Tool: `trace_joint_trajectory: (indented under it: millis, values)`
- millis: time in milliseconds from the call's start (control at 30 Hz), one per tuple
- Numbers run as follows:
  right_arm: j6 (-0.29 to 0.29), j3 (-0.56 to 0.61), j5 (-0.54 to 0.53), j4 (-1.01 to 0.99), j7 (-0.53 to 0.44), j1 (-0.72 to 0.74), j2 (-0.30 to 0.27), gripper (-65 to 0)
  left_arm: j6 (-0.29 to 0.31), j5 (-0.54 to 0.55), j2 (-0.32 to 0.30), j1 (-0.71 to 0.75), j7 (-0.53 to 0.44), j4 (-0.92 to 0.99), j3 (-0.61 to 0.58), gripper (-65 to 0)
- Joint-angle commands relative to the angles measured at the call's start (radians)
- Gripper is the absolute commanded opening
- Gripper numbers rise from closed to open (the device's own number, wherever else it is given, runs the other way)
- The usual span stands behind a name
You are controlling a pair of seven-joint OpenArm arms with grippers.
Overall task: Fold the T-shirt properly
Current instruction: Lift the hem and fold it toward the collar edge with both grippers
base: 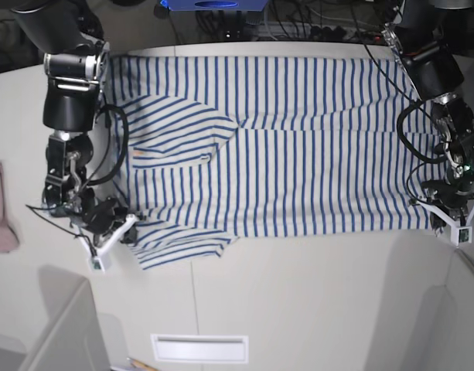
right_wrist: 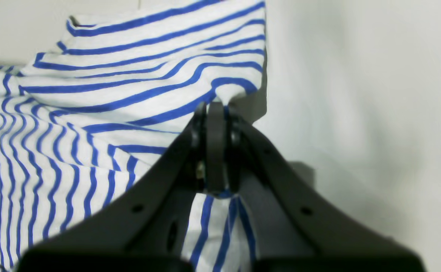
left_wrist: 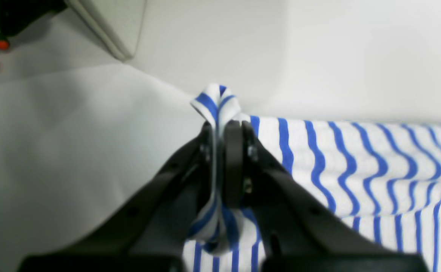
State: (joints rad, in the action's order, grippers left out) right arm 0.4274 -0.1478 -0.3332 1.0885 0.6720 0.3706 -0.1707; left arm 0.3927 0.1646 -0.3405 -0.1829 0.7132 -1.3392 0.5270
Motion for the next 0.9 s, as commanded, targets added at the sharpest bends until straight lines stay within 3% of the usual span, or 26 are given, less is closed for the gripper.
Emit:
trace_joint_trajectory:
  millis: [0,300,400,500,867]
  values:
    - [0.001,-0.005,-0.01,0.045,-0.013,0.018,-0.013,-65.0,-0.007,0.006,-0.022,-0.005,-0.019,-0.043,0.005,-65.0]
    - [0.001,-0.011,-0.011,0.193,0.071,-0.061,-0.014,-65.0,-0.004,0.006,-0.019,0.113,-0.01,-0.185,0.078,-65.0]
    - [0.001,-0.013,-0.011,0.236,0.084,-0.091,-0.016,-65.0,0.067,0.006,-0.019,0.127,0.058,-0.222,0.094,-65.0]
    - [0.001,-0.013,-0.011,0.29,0.085,-0.126,-0.016,-65.0,0.101,0.002,-0.016,0.135,0.101,-0.247,0.147,-65.0]
    - [0.001,-0.014,-0.014,0.468,0.14,-0.256,-0.011,-65.0,0.104,0.006,-0.021,0.277,0.11,-0.357,0.163,-65.0]
